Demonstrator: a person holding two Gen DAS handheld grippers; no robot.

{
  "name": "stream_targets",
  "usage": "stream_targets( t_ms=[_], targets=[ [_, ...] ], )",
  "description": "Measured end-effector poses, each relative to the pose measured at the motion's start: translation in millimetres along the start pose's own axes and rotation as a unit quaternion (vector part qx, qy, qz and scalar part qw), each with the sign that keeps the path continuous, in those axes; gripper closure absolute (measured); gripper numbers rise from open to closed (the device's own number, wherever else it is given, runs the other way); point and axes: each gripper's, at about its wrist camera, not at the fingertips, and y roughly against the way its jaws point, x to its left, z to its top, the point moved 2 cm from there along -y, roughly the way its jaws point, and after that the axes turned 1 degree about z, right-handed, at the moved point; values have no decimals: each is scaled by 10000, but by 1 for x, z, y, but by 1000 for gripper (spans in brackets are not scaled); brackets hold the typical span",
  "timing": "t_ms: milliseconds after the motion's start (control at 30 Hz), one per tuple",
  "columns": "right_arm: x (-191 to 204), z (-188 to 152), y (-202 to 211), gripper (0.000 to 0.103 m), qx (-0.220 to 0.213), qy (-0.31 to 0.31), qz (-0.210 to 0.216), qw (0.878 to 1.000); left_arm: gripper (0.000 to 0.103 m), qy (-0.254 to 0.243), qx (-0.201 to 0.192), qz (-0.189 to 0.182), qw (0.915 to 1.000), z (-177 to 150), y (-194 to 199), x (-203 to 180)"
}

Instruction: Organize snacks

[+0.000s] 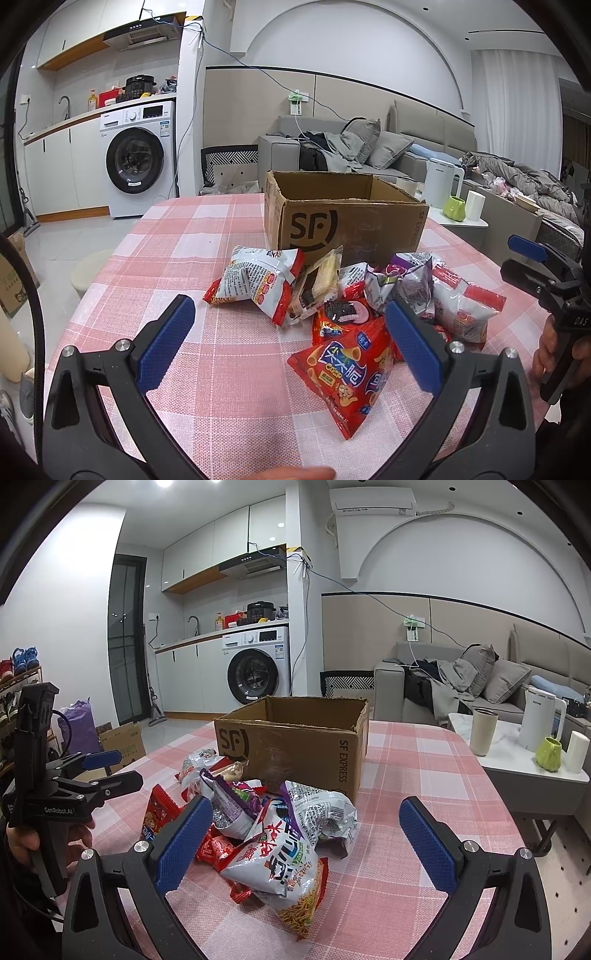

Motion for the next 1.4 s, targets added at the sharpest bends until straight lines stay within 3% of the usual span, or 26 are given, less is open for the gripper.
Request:
stream_targets(
  t_ms=[1400],
  targets=[
    [-9, -2, -5, 0, 306, -42, -265, 9992, 0, -297, 62, 30, 9995, -1, -5, -11]
  ],
)
